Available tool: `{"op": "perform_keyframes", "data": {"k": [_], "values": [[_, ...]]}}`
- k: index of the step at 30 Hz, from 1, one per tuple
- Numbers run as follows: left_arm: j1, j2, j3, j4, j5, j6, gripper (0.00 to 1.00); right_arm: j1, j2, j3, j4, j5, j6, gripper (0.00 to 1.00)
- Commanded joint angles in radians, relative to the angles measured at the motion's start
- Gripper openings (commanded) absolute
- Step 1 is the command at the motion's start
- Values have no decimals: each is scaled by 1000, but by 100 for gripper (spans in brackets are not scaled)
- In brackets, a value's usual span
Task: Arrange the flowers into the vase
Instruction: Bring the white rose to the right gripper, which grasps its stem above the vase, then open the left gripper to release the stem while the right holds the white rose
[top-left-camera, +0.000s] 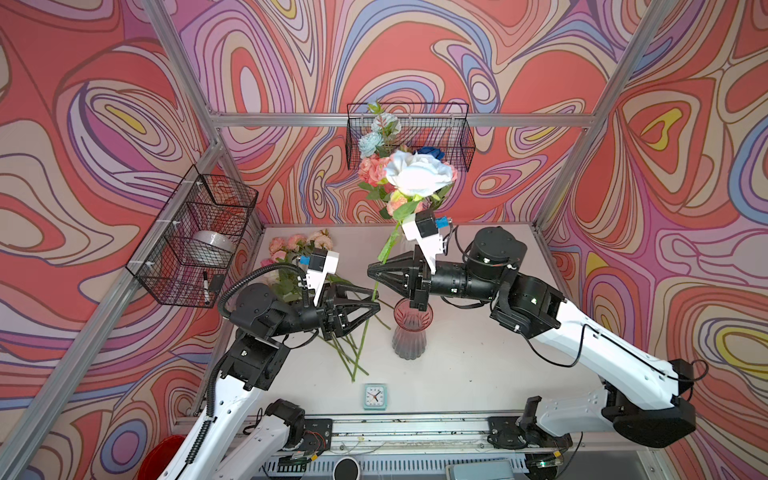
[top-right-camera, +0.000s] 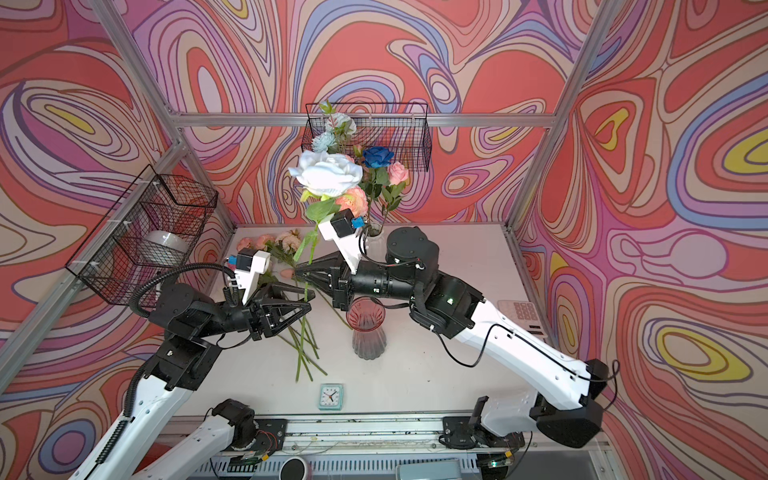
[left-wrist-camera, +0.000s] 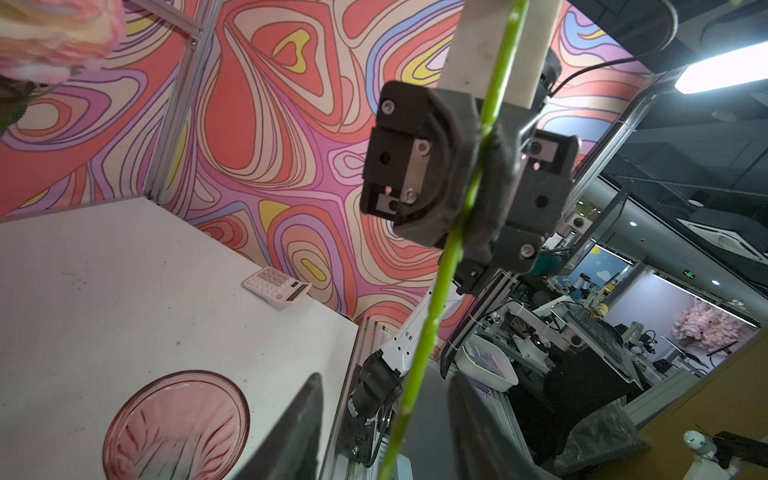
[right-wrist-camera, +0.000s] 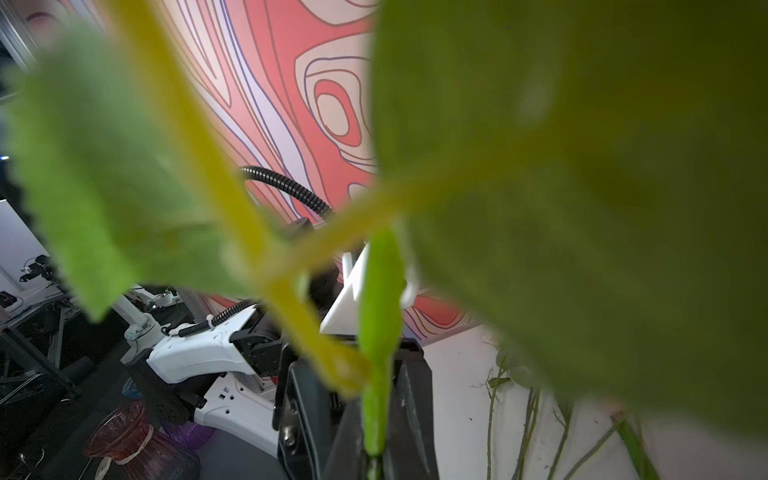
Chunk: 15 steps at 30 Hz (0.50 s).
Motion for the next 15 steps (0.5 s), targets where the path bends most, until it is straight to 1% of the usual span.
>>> {"op": "perform_keyframes", "data": {"k": [1,2,4,6,8,11,15], "values": [[-4,-14,26,-116,-123,80,90,1,-87,-26,-80,130,-47,0],[-4,-25,29,-154,-175,103,96,2,-113,-35,-110,180,-67,0],[-3,-53,26,-214,-291,141,99,1,-160,-46,-164,268,-99,0],[-4,-87,15,-262,-404,170,100,2,-198,-46,-207,351,-133,0],[-4,-119,-5,-287,-487,183,100,2,-224,-35,-232,423,-167,0],[-4,-150,-35,-318,-570,185,100,1,-245,-20,-227,498,-208,0],[-4,-169,-49,-360,-606,191,100,1,-236,-5,-208,560,-241,0]]}}
